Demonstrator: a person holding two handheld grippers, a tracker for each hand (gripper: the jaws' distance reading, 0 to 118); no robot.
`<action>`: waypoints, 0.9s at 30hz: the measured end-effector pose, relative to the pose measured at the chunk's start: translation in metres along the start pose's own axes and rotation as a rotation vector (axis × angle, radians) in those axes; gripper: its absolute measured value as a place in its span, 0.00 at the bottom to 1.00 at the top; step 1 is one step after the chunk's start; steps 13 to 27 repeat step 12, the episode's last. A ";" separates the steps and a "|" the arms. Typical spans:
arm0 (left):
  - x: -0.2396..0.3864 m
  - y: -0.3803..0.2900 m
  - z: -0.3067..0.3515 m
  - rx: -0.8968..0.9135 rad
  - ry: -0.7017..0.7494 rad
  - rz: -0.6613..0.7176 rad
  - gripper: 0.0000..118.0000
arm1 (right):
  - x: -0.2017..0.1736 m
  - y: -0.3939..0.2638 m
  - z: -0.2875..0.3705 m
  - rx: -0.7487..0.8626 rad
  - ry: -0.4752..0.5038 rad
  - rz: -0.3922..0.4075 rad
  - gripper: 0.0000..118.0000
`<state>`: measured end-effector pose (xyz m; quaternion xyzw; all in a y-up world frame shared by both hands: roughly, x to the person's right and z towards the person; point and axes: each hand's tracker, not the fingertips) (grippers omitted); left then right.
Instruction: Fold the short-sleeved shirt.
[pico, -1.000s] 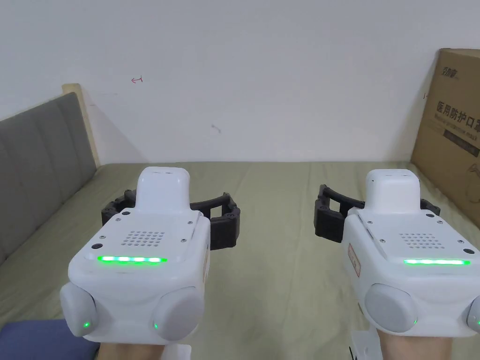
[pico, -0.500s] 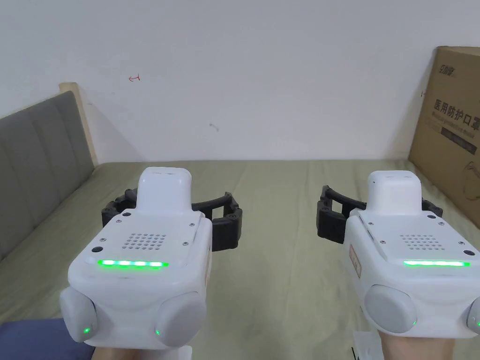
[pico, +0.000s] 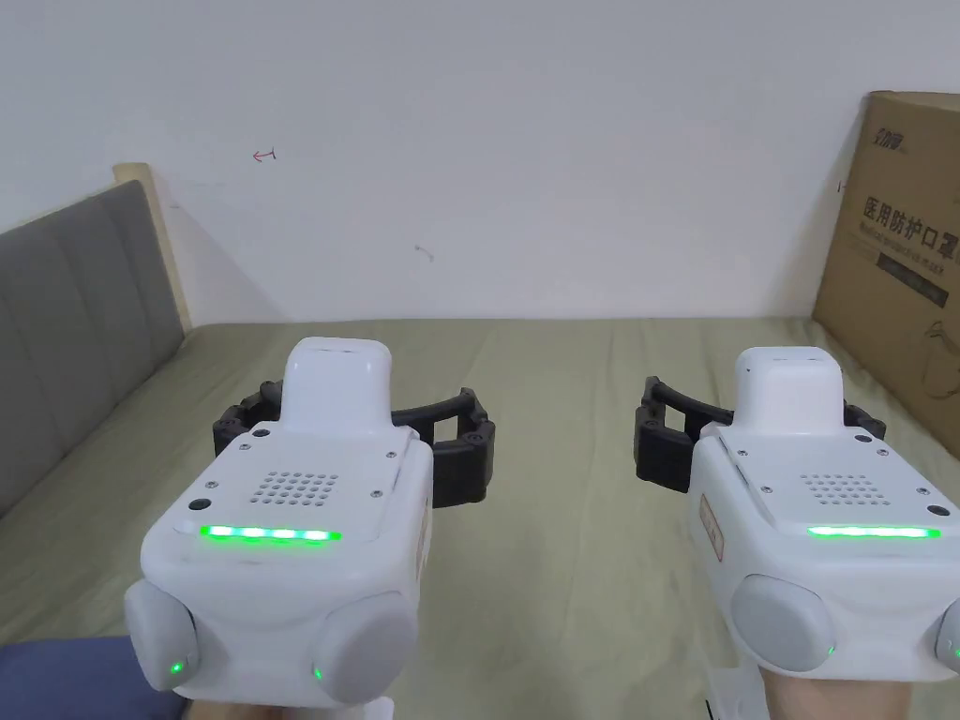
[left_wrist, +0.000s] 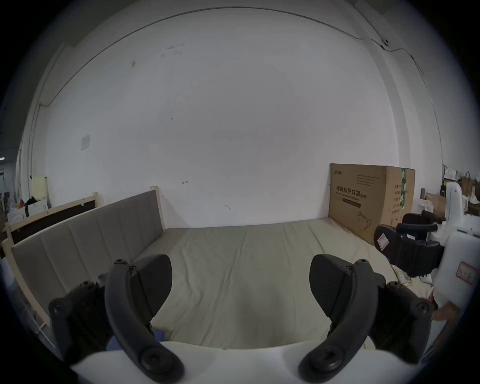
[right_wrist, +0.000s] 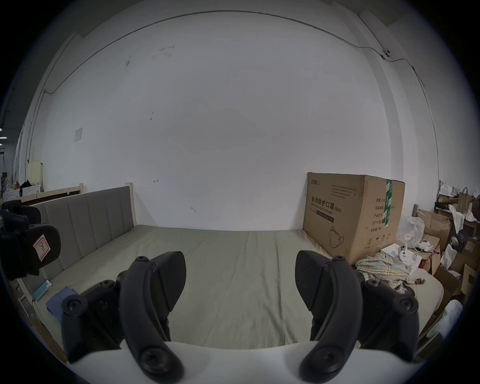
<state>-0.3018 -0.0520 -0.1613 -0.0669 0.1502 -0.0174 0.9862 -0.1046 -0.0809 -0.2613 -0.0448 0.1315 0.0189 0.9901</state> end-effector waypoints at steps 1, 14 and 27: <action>0.000 0.001 -0.001 -0.006 0.008 0.010 0.93 | 0.000 0.000 0.000 -0.001 0.001 -0.002 0.79; -0.009 -0.004 -0.001 -0.010 0.023 0.017 0.93 | 0.000 0.000 0.000 -0.012 0.004 0.002 0.79; -0.009 -0.004 -0.001 -0.010 0.023 0.017 0.93 | 0.000 0.000 0.000 -0.012 0.004 0.002 0.79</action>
